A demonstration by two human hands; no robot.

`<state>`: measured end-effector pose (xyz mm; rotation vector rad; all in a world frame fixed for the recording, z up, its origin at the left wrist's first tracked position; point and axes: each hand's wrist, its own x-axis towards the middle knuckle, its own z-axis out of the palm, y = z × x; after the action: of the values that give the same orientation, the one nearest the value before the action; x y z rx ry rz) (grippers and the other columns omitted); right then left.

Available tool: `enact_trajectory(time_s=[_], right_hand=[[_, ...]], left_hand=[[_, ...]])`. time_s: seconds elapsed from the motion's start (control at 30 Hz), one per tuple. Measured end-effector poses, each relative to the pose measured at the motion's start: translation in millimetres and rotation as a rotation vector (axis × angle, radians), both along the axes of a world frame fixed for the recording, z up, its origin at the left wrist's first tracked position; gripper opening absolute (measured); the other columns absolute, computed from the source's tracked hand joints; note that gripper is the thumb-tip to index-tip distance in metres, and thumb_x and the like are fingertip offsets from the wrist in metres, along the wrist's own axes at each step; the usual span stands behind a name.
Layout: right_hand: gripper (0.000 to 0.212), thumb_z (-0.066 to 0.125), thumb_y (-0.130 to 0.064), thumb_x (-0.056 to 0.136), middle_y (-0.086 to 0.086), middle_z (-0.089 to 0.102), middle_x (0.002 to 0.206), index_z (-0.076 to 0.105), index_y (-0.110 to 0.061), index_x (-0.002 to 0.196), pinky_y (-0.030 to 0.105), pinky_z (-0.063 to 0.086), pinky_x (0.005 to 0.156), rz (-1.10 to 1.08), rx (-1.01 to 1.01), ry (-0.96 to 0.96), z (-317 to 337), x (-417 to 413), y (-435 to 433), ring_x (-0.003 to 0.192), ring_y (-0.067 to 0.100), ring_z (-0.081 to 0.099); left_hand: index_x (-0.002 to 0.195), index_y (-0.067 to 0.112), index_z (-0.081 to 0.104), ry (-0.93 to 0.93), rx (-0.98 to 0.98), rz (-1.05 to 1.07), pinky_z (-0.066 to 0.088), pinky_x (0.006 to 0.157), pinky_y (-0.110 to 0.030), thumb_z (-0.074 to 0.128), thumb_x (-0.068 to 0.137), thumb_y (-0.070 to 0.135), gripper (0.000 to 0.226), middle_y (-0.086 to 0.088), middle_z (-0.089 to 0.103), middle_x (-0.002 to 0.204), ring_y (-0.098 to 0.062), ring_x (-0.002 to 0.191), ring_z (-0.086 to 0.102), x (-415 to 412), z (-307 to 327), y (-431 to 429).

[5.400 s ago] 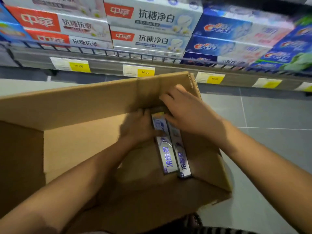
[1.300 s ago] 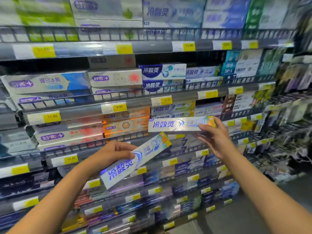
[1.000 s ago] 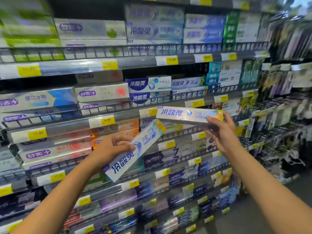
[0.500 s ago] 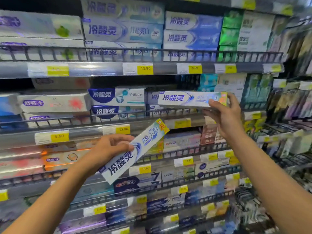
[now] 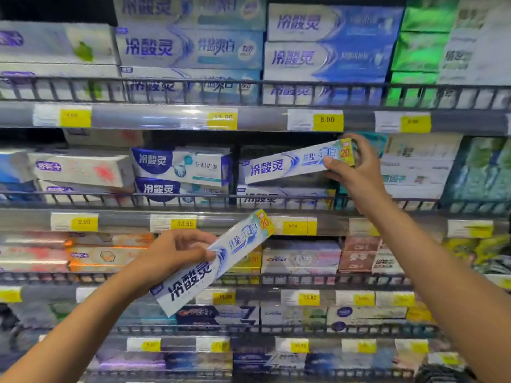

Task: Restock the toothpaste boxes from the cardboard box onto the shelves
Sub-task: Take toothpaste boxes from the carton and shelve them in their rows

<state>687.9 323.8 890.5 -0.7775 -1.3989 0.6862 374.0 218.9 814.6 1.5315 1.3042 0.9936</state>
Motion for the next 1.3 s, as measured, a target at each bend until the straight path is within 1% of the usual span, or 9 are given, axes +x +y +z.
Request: enact_trajectory(time_s=[0.13,0.2,0.3,0.37,0.53,0.67,0.93,1.07,1.3], right_hand=[[0.041,0.074,-0.013,0.079,-0.008,0.06,0.096,0.05,-0.02,0.112,0.014,0.049,0.07,-0.1,0.046,-0.241,6,12,16,0.079,-0.006,0.061],[0.042,0.076,-0.018,0.076,-0.005,0.06,0.098,0.054,-0.022,0.111,0.013,0.044,0.071,-0.163,0.069,-0.402,11,16,21,0.083,0.002,0.059],[0.043,0.078,-0.025,0.074,-0.006,0.059,0.099,0.057,-0.022,0.112,0.001,0.039,0.065,-0.219,0.1,-0.556,16,15,24,0.083,0.009,0.057],[0.047,0.079,-0.029,0.073,-0.003,0.059,0.107,0.059,-0.021,0.115,0.005,0.038,0.066,-0.236,0.088,-0.618,16,15,24,0.09,0.012,0.056],[0.057,0.078,-0.036,0.073,0.001,0.055,0.13,0.058,-0.018,0.124,0.024,0.037,0.089,-0.248,0.021,-0.75,14,15,24,0.118,0.019,0.051],[0.058,0.077,-0.036,0.074,0.01,0.057,0.126,0.059,-0.011,0.123,0.025,0.037,0.091,-0.301,0.071,-0.962,13,11,25,0.115,0.025,0.053],[0.06,0.064,-0.041,0.084,0.016,0.051,0.129,0.051,-0.005,0.13,0.035,0.039,0.096,-0.31,0.127,-1.296,19,5,20,0.118,0.03,0.048],[0.055,0.062,-0.043,0.085,0.017,0.055,0.12,0.058,-0.001,0.119,0.043,0.043,0.093,-0.304,0.148,-1.427,28,6,22,0.108,0.032,0.051],[0.058,0.06,-0.043,0.086,0.015,0.054,0.122,0.054,-0.003,0.127,0.045,0.044,0.093,-0.254,0.185,-1.535,38,12,24,0.11,0.031,0.051]], left_hand=[[0.097,0.018,0.072,-0.008,0.008,0.014,0.057,0.053,-0.029,0.081,0.065,0.031,0.035,-0.015,0.075,0.086,-0.028,0.064,0.071,-1,1,3],[0.101,0.013,0.07,-0.004,0.016,0.014,0.057,0.054,-0.029,0.081,0.072,0.022,0.033,-0.015,0.075,0.087,-0.026,0.063,0.07,0,3,5],[0.103,0.013,0.069,-0.001,0.032,0.004,0.055,0.051,-0.026,0.085,0.053,0.048,0.063,-0.014,0.075,0.087,-0.025,0.063,0.071,2,4,8],[0.102,0.013,0.07,-0.015,0.027,-0.003,0.054,0.051,-0.025,0.087,0.043,0.052,0.072,-0.015,0.075,0.089,-0.024,0.063,0.071,4,4,9],[0.106,0.009,0.068,-0.007,0.024,-0.028,0.055,0.052,-0.026,0.082,0.065,0.031,0.048,-0.014,0.075,0.09,-0.025,0.065,0.071,5,4,15],[0.105,0.01,0.069,-0.021,0.037,-0.023,0.055,0.052,-0.027,0.088,0.035,0.056,0.086,-0.016,0.074,0.09,-0.026,0.065,0.071,4,5,17],[0.109,0.007,0.066,-0.032,0.003,-0.06,0.056,0.052,-0.027,0.083,0.06,0.034,0.058,-0.014,0.075,0.091,-0.024,0.065,0.071,7,7,19],[0.106,0.01,0.068,-0.051,0.007,-0.066,0.054,0.05,-0.025,0.089,0.035,0.053,0.085,-0.015,0.074,0.091,-0.024,0.064,0.071,9,7,20],[0.106,0.012,0.069,-0.036,0.019,-0.084,0.055,0.05,-0.026,0.088,0.034,0.055,0.086,-0.015,0.075,0.091,-0.024,0.064,0.071,11,11,19]])
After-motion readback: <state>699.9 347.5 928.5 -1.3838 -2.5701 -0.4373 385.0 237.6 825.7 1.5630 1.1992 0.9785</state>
